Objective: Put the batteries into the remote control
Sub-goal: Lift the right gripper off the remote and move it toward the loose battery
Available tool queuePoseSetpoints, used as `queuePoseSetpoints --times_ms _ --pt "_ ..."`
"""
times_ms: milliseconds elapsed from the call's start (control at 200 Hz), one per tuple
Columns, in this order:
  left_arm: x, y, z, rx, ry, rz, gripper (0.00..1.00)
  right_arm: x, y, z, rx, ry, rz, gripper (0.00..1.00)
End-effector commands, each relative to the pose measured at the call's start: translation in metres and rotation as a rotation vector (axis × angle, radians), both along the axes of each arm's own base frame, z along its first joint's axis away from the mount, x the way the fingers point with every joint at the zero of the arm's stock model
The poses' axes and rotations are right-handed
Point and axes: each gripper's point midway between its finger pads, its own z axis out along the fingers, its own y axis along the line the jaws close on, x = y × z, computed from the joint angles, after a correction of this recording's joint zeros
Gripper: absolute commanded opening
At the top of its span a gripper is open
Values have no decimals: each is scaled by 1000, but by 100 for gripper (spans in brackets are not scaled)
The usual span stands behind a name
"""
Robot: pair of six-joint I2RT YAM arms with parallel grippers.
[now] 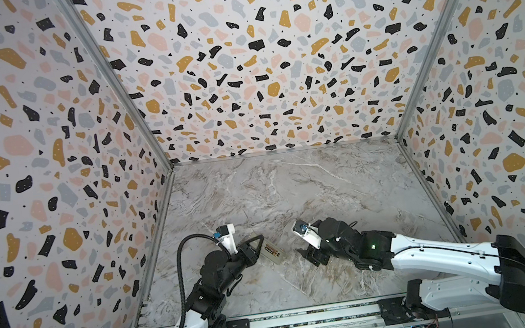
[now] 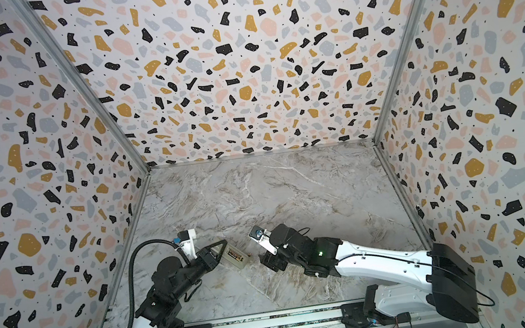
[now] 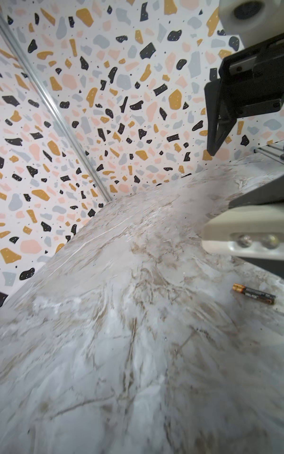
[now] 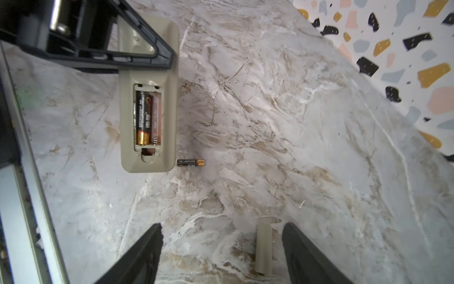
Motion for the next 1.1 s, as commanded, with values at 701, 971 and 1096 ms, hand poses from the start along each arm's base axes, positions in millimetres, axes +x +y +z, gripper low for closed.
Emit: queuePoseSetpoints --times_ms 701,971,1096 --pt "13 60 -10 159 -40 291 0 52 58 -62 62 153 -247 89" --pt "12 61 -11 133 -46 298 0 62 72 -72 65 149 -261 89" --pt "12 62 -12 135 -45 306 0 62 77 -80 58 157 -260 89"
